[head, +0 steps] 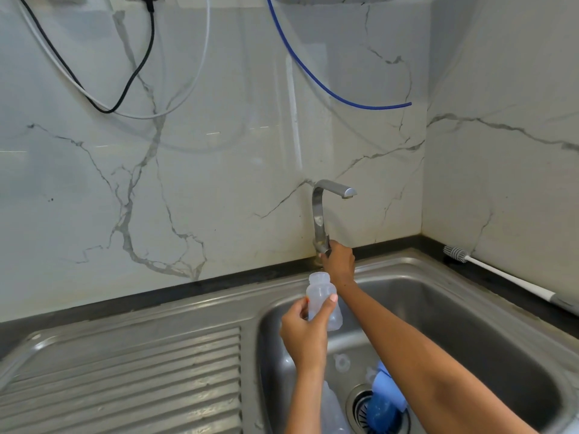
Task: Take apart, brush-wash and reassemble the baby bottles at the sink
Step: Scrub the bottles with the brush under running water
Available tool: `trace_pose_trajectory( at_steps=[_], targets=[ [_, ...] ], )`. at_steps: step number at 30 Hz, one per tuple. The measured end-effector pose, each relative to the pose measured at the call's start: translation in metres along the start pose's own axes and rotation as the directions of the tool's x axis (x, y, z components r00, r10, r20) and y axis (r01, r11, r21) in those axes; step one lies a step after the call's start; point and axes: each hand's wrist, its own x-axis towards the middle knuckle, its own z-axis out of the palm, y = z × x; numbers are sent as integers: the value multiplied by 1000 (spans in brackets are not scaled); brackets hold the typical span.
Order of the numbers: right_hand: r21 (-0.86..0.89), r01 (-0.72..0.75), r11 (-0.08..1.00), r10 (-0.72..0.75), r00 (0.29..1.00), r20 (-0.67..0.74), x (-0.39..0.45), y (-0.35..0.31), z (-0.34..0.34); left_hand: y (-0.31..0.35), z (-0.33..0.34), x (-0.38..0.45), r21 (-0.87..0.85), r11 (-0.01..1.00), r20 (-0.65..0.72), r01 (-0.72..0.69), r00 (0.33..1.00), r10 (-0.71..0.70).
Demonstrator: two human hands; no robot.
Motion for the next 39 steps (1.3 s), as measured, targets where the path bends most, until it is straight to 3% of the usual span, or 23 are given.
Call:
trace_pose_trajectory(
  at_steps=[11, 31, 37, 39],
  targets=[
    [-171, 53, 984, -44, 997, 61, 3, 1, 1, -2, 0, 0, 16, 999, -14, 45, 999, -44],
    [-200, 82, 976, -70, 995, 64, 0, -1, -1, 0, -1, -3, 24, 998, -10, 56, 998, -55],
    [-231, 122, 965, -95, 988, 122, -13, 5, -11, -2, -1, -1, 16, 993, -15, 117, 993, -117],
    [-211, 68, 975, -36, 987, 155, -19, 13, -17, -3, 0, -2, 20, 992, -15, 126, 992, -125]
  ],
)
